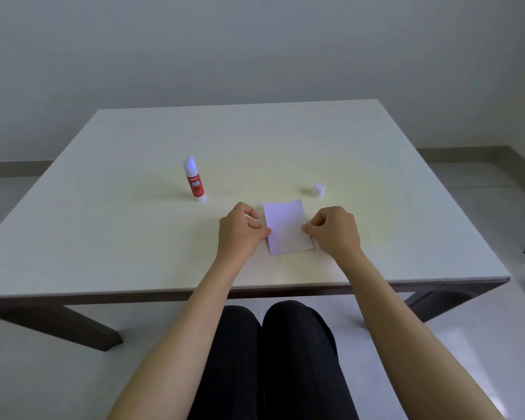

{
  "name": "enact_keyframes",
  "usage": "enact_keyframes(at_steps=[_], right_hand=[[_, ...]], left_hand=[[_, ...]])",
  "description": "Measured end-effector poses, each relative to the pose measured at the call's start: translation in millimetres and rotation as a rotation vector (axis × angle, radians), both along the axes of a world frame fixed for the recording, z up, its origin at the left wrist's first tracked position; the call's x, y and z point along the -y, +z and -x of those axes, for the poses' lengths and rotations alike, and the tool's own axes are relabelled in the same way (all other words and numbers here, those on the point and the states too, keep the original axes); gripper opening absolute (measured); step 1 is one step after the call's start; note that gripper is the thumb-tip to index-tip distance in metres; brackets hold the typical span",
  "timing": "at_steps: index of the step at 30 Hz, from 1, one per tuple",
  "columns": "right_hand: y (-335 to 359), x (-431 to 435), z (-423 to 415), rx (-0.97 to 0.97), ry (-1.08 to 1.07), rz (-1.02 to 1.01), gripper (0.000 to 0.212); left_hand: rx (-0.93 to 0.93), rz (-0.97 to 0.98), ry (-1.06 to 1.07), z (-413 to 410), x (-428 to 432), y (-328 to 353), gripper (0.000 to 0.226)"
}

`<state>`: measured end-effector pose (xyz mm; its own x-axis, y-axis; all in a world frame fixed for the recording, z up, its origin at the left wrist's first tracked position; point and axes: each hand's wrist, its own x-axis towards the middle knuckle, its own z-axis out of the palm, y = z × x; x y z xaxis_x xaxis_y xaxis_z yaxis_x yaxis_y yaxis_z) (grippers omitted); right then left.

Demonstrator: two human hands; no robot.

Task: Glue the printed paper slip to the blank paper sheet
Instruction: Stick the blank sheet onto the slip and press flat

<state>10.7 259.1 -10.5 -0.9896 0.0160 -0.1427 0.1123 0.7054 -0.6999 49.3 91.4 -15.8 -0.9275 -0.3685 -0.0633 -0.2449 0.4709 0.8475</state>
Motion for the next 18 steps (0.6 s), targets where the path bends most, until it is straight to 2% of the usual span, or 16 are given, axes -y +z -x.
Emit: enact_keyframes(at_steps=[6, 10, 13, 15, 18], right_hand=[[-1.3, 1.2, 0.1, -0.028, 0.01, -0.055, 0.016], [-1.0, 2.0, 0.4, -0.069, 0.041, -0.061, 0.021], [-3.7, 1.9, -0.2, -0.092, 0.087, -0.114, 0.034], [-6.8, 3.1, -1.7, -0.128, 0.135, -0.209, 0.029], [-10.6, 8.8, -7.4, -0.219, 0.215, -0.437, 0.026]], left_hand=[[-0.065, 0.122, -0.027, 0.3, -3.3, -5.0, 0.031], [-0.109, 0.19, -0.082, -0.5, -0.4, -9.3, 0.031], [-0.15, 0.464, -0.284, 1.6, 7.9, -12.5, 0.045], [-0.124, 0.62, -0.461, 6.2, 15.6, -12.7, 0.05], [-0.001, 0.657, -0.597, 10.6, 23.8, -12.6, 0.056]])
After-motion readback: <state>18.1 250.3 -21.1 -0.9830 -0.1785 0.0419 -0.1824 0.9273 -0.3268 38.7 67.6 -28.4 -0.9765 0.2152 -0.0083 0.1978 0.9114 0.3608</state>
